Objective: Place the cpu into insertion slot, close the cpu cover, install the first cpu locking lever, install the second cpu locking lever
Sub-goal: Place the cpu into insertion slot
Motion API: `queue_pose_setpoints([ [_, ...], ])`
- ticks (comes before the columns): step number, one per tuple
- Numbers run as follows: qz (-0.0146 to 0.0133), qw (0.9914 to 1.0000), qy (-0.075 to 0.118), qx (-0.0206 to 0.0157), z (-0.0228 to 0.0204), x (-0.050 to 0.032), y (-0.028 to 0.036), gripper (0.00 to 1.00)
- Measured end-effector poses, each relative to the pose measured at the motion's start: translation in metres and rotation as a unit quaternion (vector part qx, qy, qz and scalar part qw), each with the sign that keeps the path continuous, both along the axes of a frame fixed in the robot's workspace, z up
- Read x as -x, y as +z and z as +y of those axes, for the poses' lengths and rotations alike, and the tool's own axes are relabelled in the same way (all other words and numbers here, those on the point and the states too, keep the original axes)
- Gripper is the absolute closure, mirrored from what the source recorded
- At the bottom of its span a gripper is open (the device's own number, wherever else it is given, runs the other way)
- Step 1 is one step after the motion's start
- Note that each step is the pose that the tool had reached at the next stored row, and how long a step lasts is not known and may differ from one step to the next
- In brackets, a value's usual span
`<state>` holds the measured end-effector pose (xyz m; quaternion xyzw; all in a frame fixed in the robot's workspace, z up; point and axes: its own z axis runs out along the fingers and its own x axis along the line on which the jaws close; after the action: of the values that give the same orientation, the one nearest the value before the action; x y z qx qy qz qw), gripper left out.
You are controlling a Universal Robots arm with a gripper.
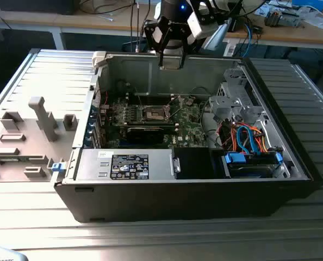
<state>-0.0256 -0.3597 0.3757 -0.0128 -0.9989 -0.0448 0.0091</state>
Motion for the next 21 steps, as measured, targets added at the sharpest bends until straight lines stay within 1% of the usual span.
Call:
queue_pose_setpoints([
  [5, 0.0000, 1.00000, 0.000, 0.0000, 0.0000, 0.0000, 0.0000, 0.46],
  [9, 0.0000, 1.00000, 0.000, 0.0000, 0.0000, 0.0021, 0.0000, 0.46],
  [15, 0.0001, 1.00000, 0.000, 0.0001, 0.0000, 0.0029, -0.0002, 0.46],
  [17, 0.0000, 1.00000, 0.000, 0.0001, 0.0000, 0.0030, -0.0032, 0.46],
  [21, 0.0000, 1.00000, 0.000, 0.0001, 0.0000, 0.0030, -0.0034, 0.46],
])
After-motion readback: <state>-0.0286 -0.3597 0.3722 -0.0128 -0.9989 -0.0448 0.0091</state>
